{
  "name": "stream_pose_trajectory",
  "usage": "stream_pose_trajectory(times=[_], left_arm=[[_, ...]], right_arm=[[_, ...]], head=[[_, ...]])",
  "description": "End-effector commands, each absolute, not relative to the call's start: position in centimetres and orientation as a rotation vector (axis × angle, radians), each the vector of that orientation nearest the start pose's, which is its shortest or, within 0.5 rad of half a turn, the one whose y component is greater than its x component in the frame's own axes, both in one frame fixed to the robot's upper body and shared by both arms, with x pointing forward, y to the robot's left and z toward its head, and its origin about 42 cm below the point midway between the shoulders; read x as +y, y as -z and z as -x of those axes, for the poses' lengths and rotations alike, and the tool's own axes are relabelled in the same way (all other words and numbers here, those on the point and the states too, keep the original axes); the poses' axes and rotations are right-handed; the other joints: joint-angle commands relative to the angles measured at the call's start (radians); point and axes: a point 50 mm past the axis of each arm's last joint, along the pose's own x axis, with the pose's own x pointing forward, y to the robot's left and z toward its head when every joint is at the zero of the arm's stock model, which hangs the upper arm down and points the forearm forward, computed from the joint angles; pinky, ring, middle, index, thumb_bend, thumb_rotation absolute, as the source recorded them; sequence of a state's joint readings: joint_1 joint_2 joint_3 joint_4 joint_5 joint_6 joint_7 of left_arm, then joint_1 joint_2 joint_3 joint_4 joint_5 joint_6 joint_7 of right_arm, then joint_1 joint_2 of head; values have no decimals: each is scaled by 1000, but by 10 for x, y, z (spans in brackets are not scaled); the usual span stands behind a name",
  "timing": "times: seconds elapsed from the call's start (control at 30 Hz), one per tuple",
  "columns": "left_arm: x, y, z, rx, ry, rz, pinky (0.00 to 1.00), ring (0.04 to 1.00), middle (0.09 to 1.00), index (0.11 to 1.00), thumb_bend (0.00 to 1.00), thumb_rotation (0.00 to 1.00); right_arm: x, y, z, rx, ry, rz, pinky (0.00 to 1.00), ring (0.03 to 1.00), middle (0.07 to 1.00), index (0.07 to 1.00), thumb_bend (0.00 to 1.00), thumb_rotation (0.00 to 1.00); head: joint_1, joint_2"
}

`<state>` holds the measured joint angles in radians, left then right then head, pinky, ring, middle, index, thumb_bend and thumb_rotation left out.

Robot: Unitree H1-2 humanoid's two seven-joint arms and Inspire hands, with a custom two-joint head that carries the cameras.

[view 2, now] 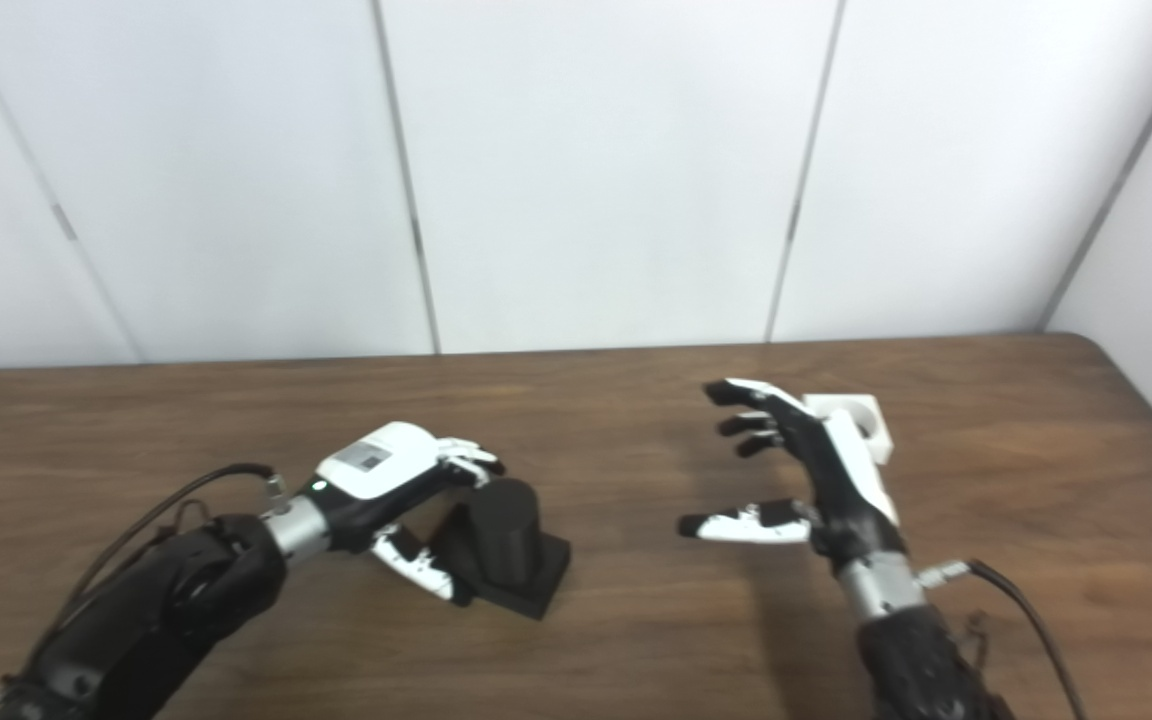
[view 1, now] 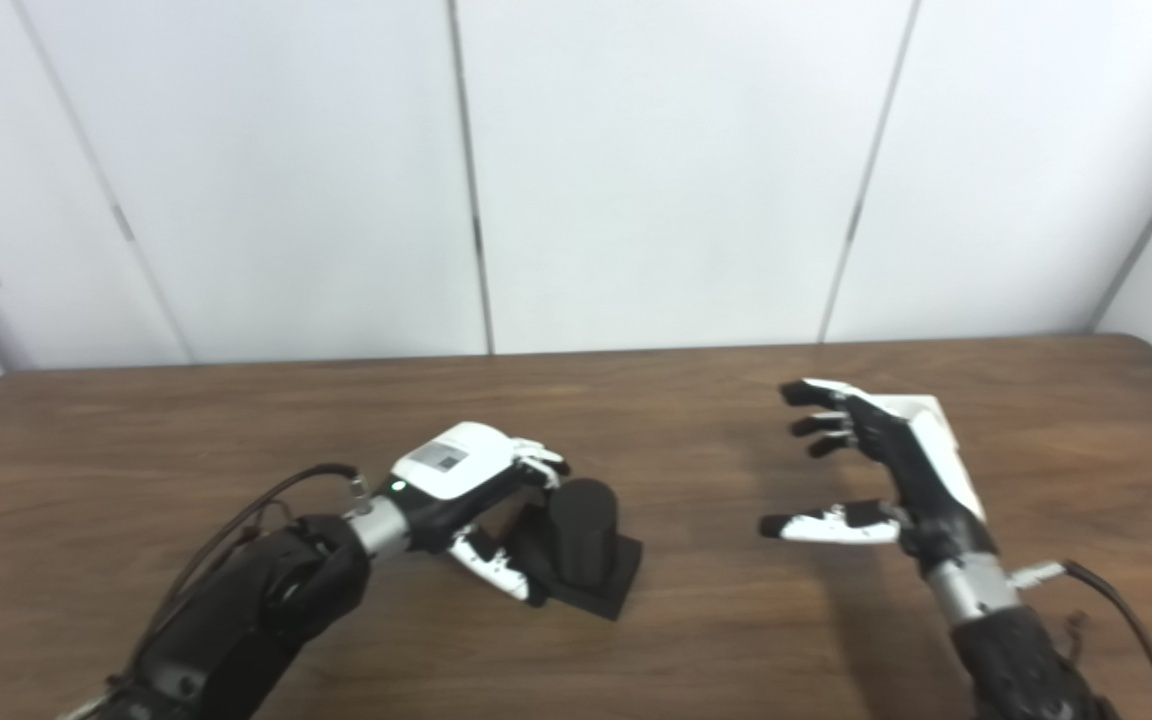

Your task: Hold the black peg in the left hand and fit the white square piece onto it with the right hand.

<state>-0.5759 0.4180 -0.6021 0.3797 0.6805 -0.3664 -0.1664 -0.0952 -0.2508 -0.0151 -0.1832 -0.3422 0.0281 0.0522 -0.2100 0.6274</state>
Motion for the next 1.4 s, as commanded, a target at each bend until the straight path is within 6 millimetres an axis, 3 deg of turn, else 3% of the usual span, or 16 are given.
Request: stream_pose_trajectory(times=[0.0, 0.1, 0.27, 0.4, 0.53, 0.9, 1.37], left_arm=[[192, -118, -394, -355, 988, -1403, 824, 886, 867, 488, 523, 73], [199, -116, -394, -326, 996, -1400, 830, 891, 870, 488, 523, 70], [206, -115, -392, -329, 1012, -1415, 819, 886, 871, 489, 524, 69], [210, -112, -389, -329, 1012, -1410, 811, 873, 863, 489, 524, 65], [212, -111, -386, -325, 1012, -1404, 804, 864, 859, 489, 524, 62], [219, -108, -380, -339, 1002, -1372, 778, 850, 847, 488, 524, 60], [223, -109, -379, -352, 993, -1360, 765, 849, 842, 488, 524, 60]], right_arm=[[-282, -210, -317, -328, 5, 666, 562, 690, 794, 812, 667, 89], [-288, -220, -321, -325, 0, 739, 583, 713, 806, 814, 666, 103], [-300, -249, -332, -259, -25, 951, 631, 794, 854, 842, 749, 168], [-316, -275, -346, -233, -28, 1153, 652, 809, 875, 839, 802, 153], [-332, -289, -362, -193, 1, 1250, 691, 829, 871, 822, 765, 151], [-362, -304, -385, -76, -3, 1342, 692, 883, 908, 834, 778, 178], [-376, -297, -428, 110, -47, 1364, 767, 922, 949, 879, 907, 222]], head=[[-31, -12], [-93, -31], [-181, -66], [-240, -97], [-267, -118], [-290, -136], [-293, -130]])
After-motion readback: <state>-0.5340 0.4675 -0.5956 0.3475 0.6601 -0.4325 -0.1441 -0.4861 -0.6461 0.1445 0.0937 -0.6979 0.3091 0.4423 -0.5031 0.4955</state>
